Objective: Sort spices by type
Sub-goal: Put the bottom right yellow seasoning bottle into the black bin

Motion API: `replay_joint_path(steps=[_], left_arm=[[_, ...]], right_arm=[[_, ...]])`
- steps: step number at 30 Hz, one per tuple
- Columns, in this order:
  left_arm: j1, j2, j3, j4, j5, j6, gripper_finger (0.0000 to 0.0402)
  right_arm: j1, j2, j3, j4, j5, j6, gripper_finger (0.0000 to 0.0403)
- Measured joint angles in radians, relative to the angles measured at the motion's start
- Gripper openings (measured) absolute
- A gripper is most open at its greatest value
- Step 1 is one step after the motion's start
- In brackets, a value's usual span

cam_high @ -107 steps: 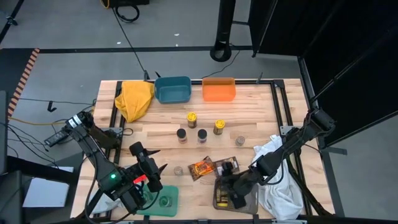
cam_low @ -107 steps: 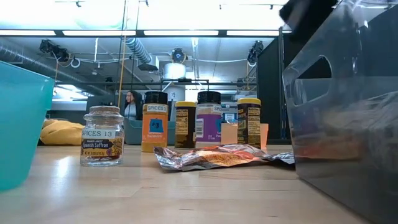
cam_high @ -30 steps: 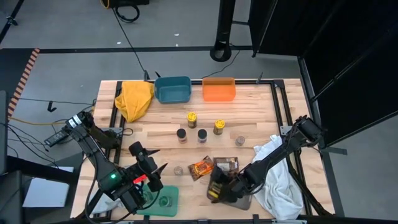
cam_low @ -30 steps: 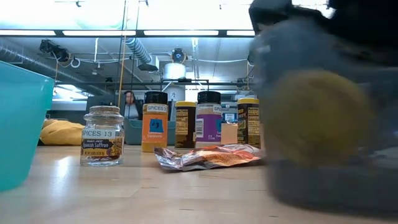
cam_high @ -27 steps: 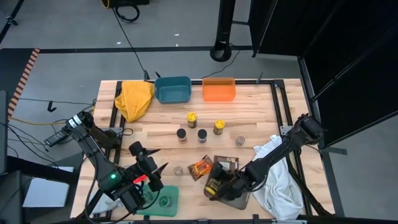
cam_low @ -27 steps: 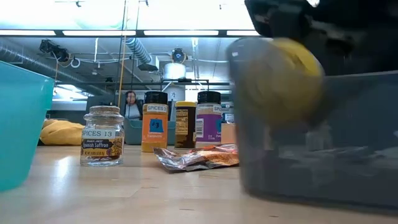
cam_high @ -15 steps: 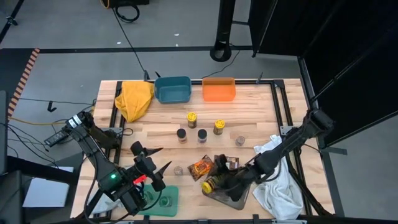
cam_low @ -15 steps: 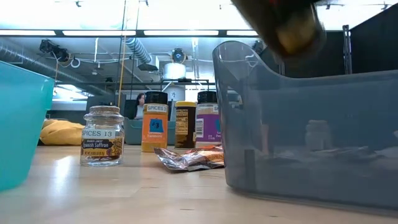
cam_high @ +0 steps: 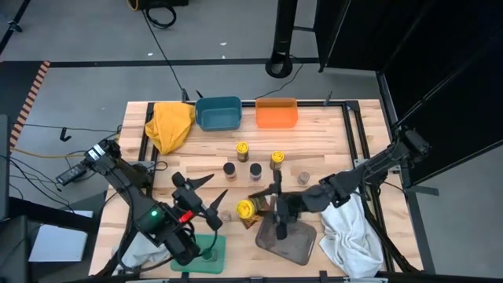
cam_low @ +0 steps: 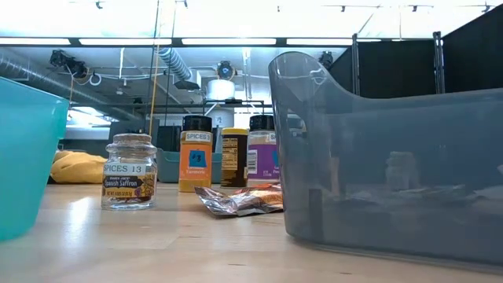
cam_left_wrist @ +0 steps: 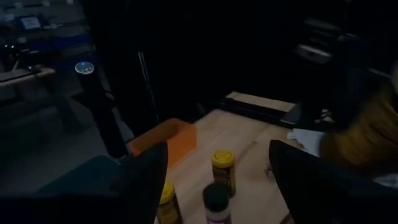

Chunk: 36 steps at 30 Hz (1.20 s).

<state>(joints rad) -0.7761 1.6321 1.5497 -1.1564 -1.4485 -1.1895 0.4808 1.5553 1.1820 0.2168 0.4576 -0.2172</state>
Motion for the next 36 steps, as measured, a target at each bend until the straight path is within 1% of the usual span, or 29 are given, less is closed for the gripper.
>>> replay_joint_path(steps=[4,8,10,11,12,15,16,17,20,22,26,29,32,36], left_arm=[[-0.003,-0.006,0.0,0.077,0.009,0.04,0.0285],[-0.002,-0.046,0.0,0.137,0.047,0.076,0.0285],[-0.002,-0.071,0.0,0.222,0.107,0.179,0.0285],[0.003,-0.087,0.0,0.28,0.162,0.259,0.0285],[0.015,-0.102,0.0,0.355,0.254,0.358,0.0285],[0.073,-0.14,0.0,0.629,0.657,0.657,0.0285],[0.088,-0.141,0.001,0.704,0.753,0.74,0.0285],[0.099,-0.141,0.001,0.756,0.795,0.815,0.0285],[0.125,-0.139,0.001,0.807,0.804,1.013,0.0285],[0.155,-0.139,0.001,0.831,0.787,1.08,0.0285],[0.198,-0.139,-0.003,0.897,0.783,1.146,0.0285],[0.219,-0.145,-0.04,1.016,0.795,1.192,0.0285],[0.227,-0.158,-0.097,1.148,0.845,1.24,0.0285],[0.235,-0.161,-0.158,1.281,0.878,1.246,0.0285]], right_arm=[[-0.011,-0.007,0.0,0.096,-0.003,-0.05,0.0194],[-0.01,-0.027,0.0,0.152,-0.003,-0.074,0.0194],[-0.005,-0.04,0.0,0.154,-0.001,-0.074,0.0194],[-0.003,-0.047,0.0,0.151,0.003,-0.074,0.0194],[-0.002,-0.054,0.0,0.154,0.01,-0.074,0.0194],[0.008,-0.071,0.0,0.157,0.038,-0.075,0.0194],[0.008,-0.073,0.0,0.158,0.045,-0.076,0.0194],[0.009,-0.073,0.0,0.158,0.049,-0.075,0.0194],[0.017,-0.072,0.0,0.156,0.05,-0.059,0.0195],[0.022,-0.072,0.0,0.158,0.051,-0.047,0.0195],[0.048,-0.071,0.0,0.181,0.071,-0.066,0.0195],[0.068,-0.071,0.0,0.209,0.105,-0.102,0.0195],[0.085,-0.072,0.001,0.227,0.136,-0.143,0.0195],[0.093,-0.072,0.001,0.24,0.146,-0.183,0.0195]])
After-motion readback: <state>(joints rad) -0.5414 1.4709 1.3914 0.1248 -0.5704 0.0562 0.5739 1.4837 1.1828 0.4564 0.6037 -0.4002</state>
